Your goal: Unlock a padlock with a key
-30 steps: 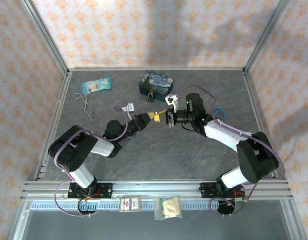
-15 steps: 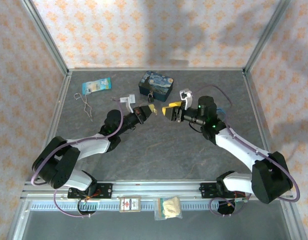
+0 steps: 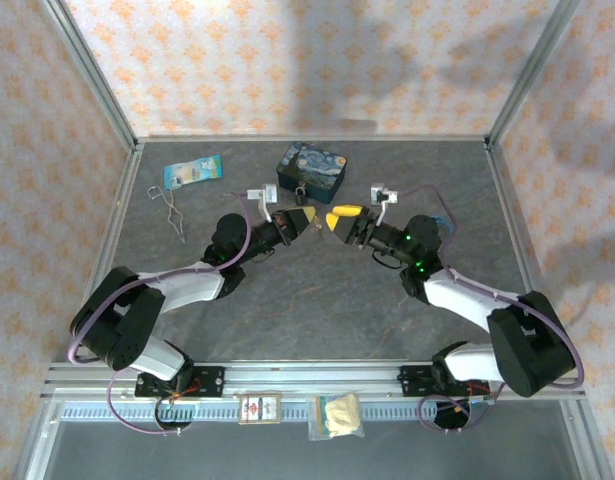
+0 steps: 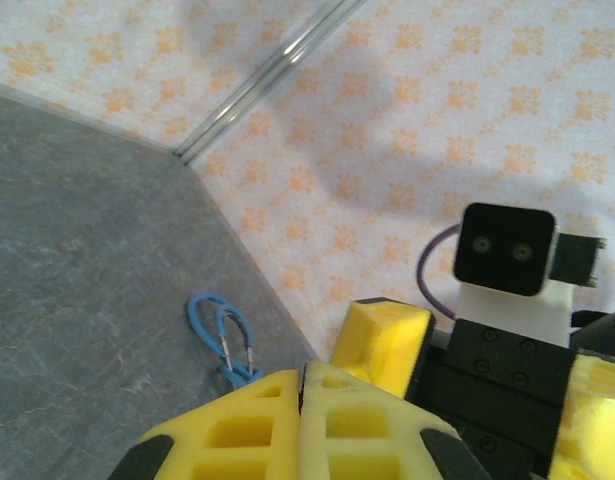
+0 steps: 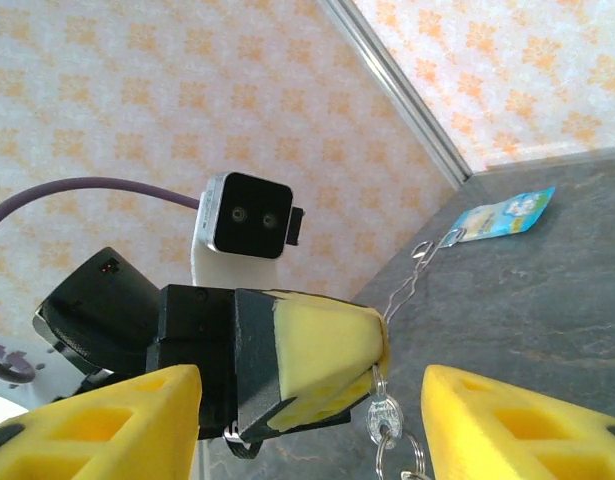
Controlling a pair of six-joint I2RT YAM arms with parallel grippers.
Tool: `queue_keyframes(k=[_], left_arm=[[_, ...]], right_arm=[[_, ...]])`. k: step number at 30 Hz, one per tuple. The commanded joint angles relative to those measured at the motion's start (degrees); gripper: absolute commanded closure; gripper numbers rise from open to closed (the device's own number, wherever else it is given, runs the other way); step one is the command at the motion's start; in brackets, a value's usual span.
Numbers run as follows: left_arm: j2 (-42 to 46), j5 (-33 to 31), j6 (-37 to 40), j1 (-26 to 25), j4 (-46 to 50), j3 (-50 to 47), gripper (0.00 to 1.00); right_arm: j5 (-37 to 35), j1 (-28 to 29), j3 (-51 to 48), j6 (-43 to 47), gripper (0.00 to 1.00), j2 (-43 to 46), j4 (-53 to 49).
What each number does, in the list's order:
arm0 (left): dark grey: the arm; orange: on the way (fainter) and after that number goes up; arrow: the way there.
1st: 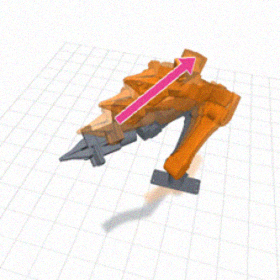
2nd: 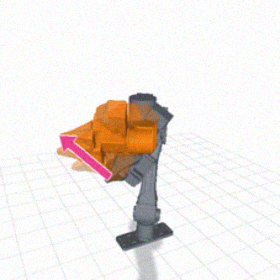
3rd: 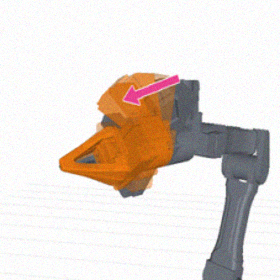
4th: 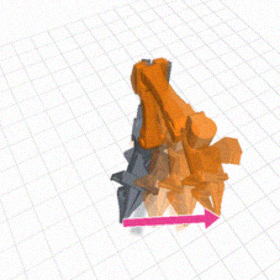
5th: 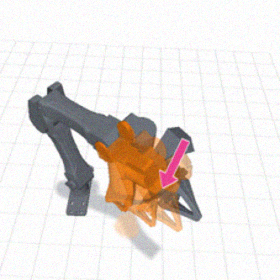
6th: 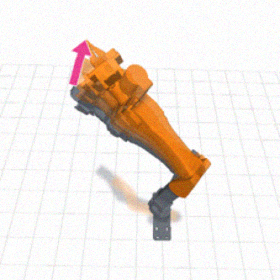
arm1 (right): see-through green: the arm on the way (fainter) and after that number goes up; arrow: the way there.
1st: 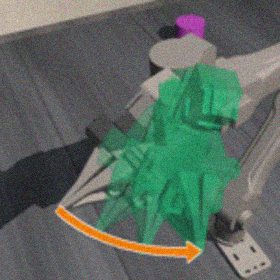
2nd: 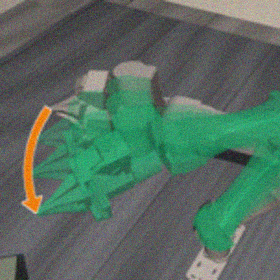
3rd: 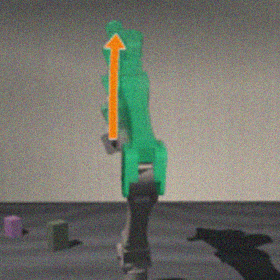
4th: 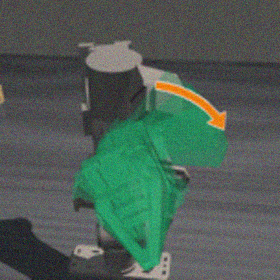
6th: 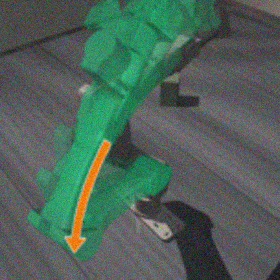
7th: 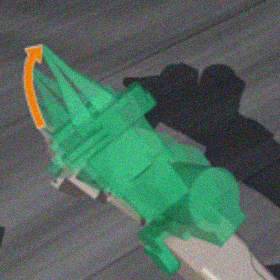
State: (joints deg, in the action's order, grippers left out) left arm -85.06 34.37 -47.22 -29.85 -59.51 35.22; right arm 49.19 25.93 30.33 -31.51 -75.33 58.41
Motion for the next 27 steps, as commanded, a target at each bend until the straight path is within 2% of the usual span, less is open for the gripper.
queue_keyframes(k=[1,7,14,27], left_arm=[[-1.0,3.7,-2.5,0.5,-7.6,1.8,1.0],[-1.4,3.6,-4.9,0.1,-12.4,0.6,1.0],[-1.9,3.7,-5.0,-0.2,-12.6,1.0,1.0],[-2.7,2.1,-7.0,-0.7,-15.6,0.5,1.0]], right_arm=[[4.1,0.1,1.8,-4.1,0.42,-3.3,8.5],[4.9,0.1,2.3,-4.4,0.45,-7.0,10.7],[6.0,0.3,2.9,-6.8,0.64,-9.4,14.8],[6.1,1.7,3.3,-8.7,0.69,-11.1,17.9]])
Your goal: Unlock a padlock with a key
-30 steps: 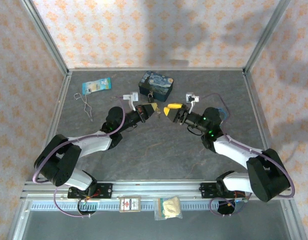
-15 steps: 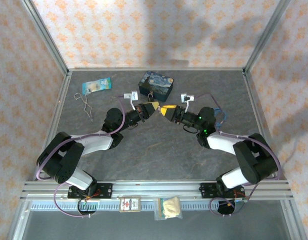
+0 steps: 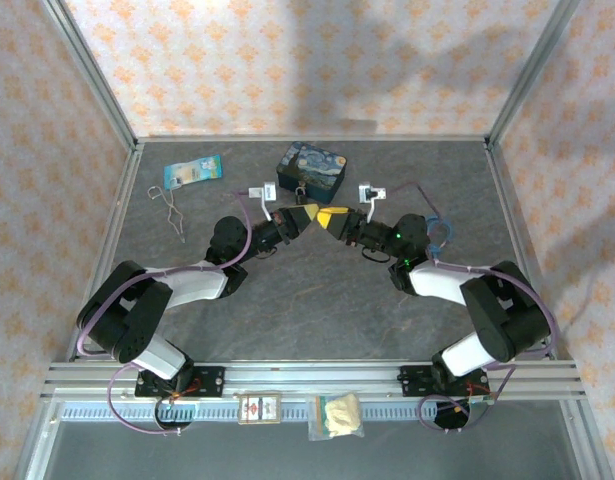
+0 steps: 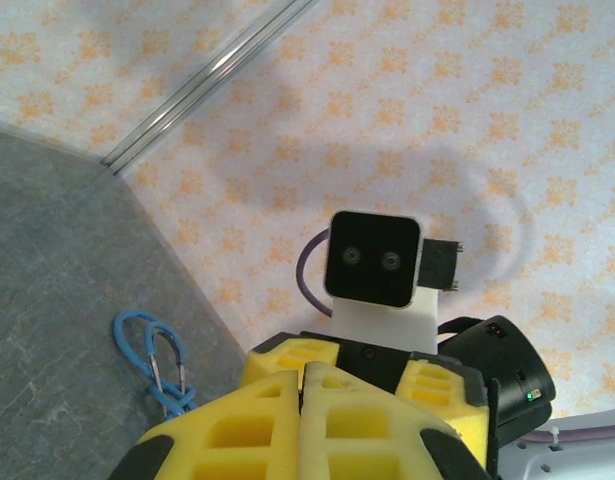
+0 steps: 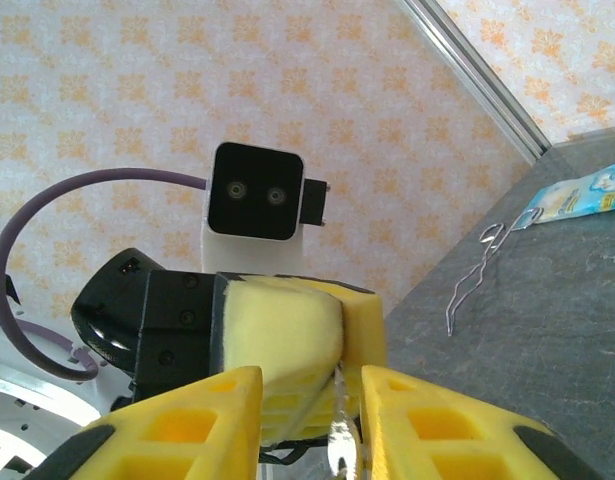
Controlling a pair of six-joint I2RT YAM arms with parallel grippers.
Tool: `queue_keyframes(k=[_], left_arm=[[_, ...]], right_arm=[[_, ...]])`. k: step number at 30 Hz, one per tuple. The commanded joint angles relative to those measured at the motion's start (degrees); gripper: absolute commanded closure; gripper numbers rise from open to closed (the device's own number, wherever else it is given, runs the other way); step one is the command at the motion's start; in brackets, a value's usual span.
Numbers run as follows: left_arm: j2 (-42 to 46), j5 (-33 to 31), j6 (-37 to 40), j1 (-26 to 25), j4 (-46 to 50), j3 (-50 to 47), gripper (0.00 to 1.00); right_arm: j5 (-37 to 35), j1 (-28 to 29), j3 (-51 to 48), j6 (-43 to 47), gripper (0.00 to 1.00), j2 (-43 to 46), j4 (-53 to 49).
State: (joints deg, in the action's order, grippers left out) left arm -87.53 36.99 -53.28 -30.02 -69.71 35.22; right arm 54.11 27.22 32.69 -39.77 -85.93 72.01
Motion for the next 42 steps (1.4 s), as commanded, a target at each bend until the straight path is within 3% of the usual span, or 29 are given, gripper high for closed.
queue_keyframes(k=[1,7,11,14,19,20,21,24,25,28,33,39,42], left_arm=[[-0.2,-0.5,-1.1,-0.6,-5.7,0.5,1.0],[0.2,-0.9,-1.4,-0.6,-6.2,0.0,1.0],[0.3,-1.1,-1.6,-0.6,-6.5,-0.4,1.0],[0.2,-1.2,-1.9,-0.7,-7.0,-0.6,1.0],[0.4,-2.0,-1.9,-0.7,-7.0,-0.9,0.99],[0.6,-2.5,-1.3,-0.7,-6.4,-0.9,0.85],[1.0,-3.0,-0.4,-0.6,-5.2,-0.7,0.6],[2.5,-6.1,3.0,1.1,2.4,1.0,0.12],[2.8,-6.9,4.1,2.1,4.3,1.7,0.05],[1.9,-8.0,7.1,6.5,10.5,5.4,0.01],[-5.9,-8.6,13.9,12.7,20.0,14.7,0.01],[-19.9,-16.2,31.0,13.9,45.2,35.7,0.02],[-28.1,-19.1,34.8,14.8,55.5,45.4,0.03]], right_arm=[[1.2,0.5,1.0,-0.6,0.69,-0.7,4.4],[0.9,0.5,0.6,-1.4,0.75,-1.9,5.6],[0.8,0.5,0.8,-1.6,0.85,-2.1,6.0],[1.0,0.5,1.1,-1.8,1.0,-2.2,6.4],[0.4,0.5,1.1,-0.9,1.0,-2.0,5.0],[0.1,0.4,1.1,-0.2,1.0,-1.9,3.8],[-0.3,0.3,1.3,0.6,1.0,-1.7,1.8],[-2.8,-0.4,1.7,3.1,1.0,-0.8,-4.2],[-3.5,-0.6,1.8,4.2,1.0,-0.4,-6.1],[-8.3,-1.3,3.2,9.6,1.0,1.5,-16.4],[-23.5,-1.6,8.0,18.2,1.0,3.5,-35.9],[-31.7,-1.7,8.9,20.9,1.0,4.8,-42.0],[-33.0,-1.7,7.9,21.8,1.0,6.5,-43.1]])
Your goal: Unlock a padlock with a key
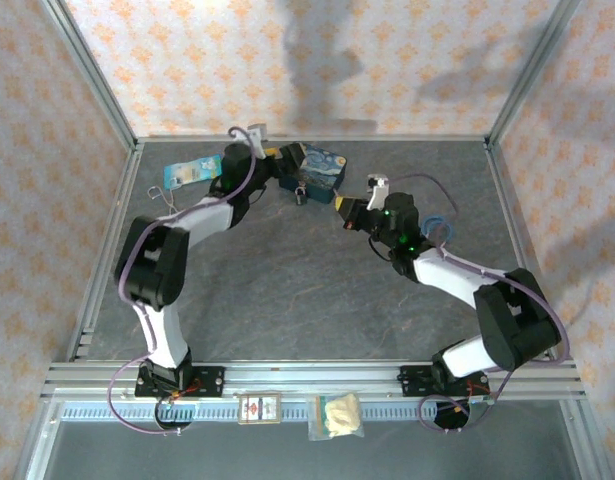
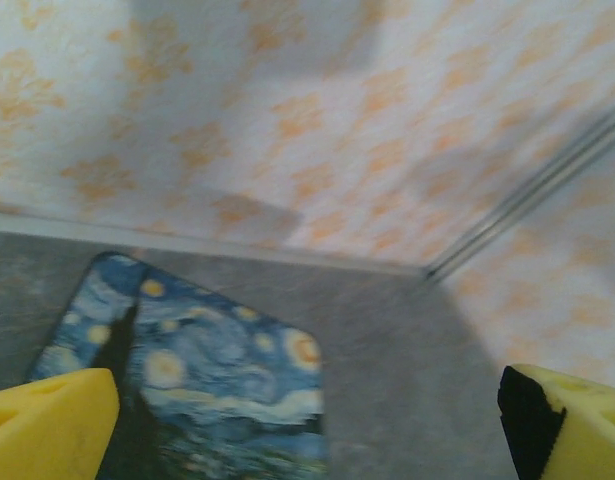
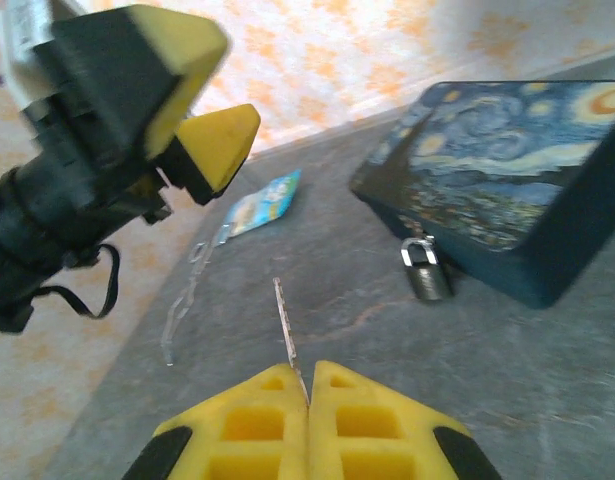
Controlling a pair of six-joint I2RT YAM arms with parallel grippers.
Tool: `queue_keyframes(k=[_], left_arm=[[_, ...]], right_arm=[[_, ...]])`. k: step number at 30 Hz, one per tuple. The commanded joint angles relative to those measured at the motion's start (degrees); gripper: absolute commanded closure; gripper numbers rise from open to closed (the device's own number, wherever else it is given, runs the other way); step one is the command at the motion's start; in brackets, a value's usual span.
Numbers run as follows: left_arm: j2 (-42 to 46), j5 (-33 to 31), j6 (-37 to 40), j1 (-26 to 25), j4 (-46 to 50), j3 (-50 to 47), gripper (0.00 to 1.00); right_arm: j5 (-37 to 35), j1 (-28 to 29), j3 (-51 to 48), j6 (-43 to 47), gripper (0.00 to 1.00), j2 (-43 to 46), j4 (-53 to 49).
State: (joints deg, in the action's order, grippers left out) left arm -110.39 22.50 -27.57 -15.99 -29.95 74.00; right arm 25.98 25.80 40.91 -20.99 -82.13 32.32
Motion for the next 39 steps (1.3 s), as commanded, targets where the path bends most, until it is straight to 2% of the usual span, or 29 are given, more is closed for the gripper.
queue_keyframes(k=[1,5,11,18,21,24,26,30,39], left_arm=[[-7.7,-5.1,9.8,1.3,18.4,10.1,0.03],[-15.7,-4.1,10.5,3.2,25.1,20.2,0.07],[-22.7,-0.6,12.9,3.4,30.6,29.5,0.14],[-25.1,2.6,12.7,3.4,31.2,30.5,0.25],[-25.2,2.6,12.1,3.4,30.8,29.2,0.4],[-24.4,0.0,10.6,3.5,30.0,26.4,0.44],[-23.0,-2.5,8.9,3.6,29.3,23.5,0.53],[-18.0,-6.4,4.0,4.8,25.7,14.7,0.6],[-1.3,-15.0,-4.3,5.2,14.8,-11.0,0.63]], right_arm=[[-5.3,-0.3,-0.7,3.4,1.0,3.4,-3.9],[-6.9,-0.4,-2.1,4.9,1.0,6.1,-6.5],[-8.0,-0.3,-3.4,6.1,1.0,8.8,-8.7],[-8.4,-0.4,-3.4,6.7,1.0,8.8,-9.6],[-8.3,-0.4,-3.1,6.8,1.0,8.4,-9.8],[-8.1,-0.4,-2.8,6.9,1.0,8.0,-10.3],[-8.1,-0.4,-2.8,6.8,1.0,8.1,-10.3],[-7.9,-0.4,-3.0,7.0,1.0,8.1,-10.4],[-5.7,-0.4,-2.4,6.3,1.0,5.5,-8.7]])
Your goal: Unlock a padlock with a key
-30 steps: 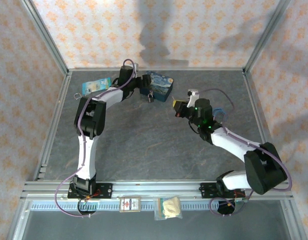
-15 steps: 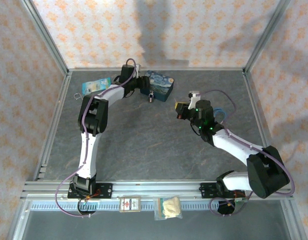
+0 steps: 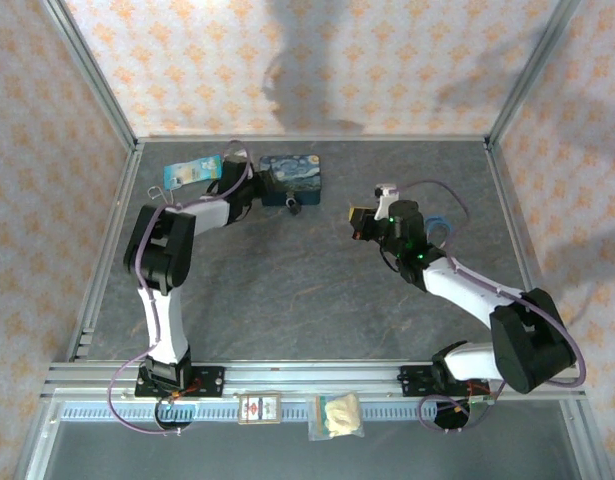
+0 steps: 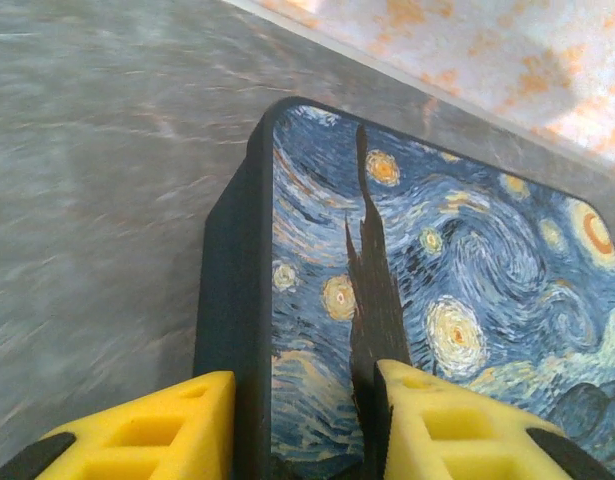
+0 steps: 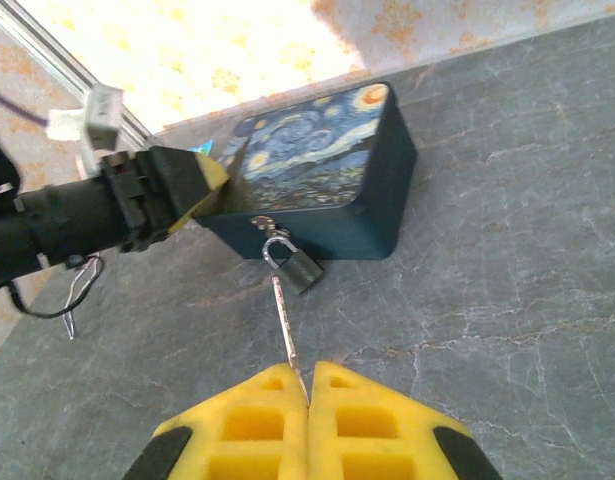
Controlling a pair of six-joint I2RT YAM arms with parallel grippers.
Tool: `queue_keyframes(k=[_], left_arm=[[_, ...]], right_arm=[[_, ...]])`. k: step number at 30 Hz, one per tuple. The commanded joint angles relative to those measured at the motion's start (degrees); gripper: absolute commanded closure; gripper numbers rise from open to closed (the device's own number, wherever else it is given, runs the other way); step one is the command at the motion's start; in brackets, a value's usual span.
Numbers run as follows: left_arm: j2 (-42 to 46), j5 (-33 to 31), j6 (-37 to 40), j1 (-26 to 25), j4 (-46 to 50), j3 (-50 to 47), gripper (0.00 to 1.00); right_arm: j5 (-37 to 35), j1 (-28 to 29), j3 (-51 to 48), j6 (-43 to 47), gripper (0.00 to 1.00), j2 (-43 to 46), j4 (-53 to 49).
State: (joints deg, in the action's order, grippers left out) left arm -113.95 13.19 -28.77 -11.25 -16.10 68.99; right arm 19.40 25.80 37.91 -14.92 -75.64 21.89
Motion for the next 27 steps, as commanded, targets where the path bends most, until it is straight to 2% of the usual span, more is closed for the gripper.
queue_keyframes(k=[1,8,11,13,16,20,23,27], left_arm=[[3.8,-6.6,-3.6,0.4,0.6,-8.3,0.64],[13.0,-9.3,-7.2,0.4,-3.3,-21.8,0.63],[17.5,-11.1,-7.1,0.5,-4.7,-24.7,0.51],[21.0,-11.7,-6.4,0.5,-4.1,-24.9,0.39],[26.3,-12.2,-5.2,0.5,-2.1,-24.8,0.27],[32.4,-9.0,-5.3,0.2,-0.2,-27.0,0.25],[36.2,-6.0,-8.9,-1.2,-2.5,-32.0,0.26],[37.5,-7.9,-15.1,-8.4,-9.5,-38.3,0.28]], right_arm=[[1.2,-0.4,0.7,0.1,1.0,-1.2,1.8],[1.4,-0.4,0.2,0.0,1.0,-1.4,2.5],[1.6,-0.4,0.3,0.1,1.0,-1.2,2.4],[1.8,-0.4,0.6,0.3,1.0,-1.2,2.3],[2.4,-0.4,0.8,0.1,1.0,-1.2,2.3],[3.3,-0.4,0.2,-0.5,1.0,-1.5,3.8],[4.3,-0.4,0.1,-0.3,1.0,-2.3,4.4],[5.2,-0.4,0.2,-0.2,1.0,-3.0,4.7]])
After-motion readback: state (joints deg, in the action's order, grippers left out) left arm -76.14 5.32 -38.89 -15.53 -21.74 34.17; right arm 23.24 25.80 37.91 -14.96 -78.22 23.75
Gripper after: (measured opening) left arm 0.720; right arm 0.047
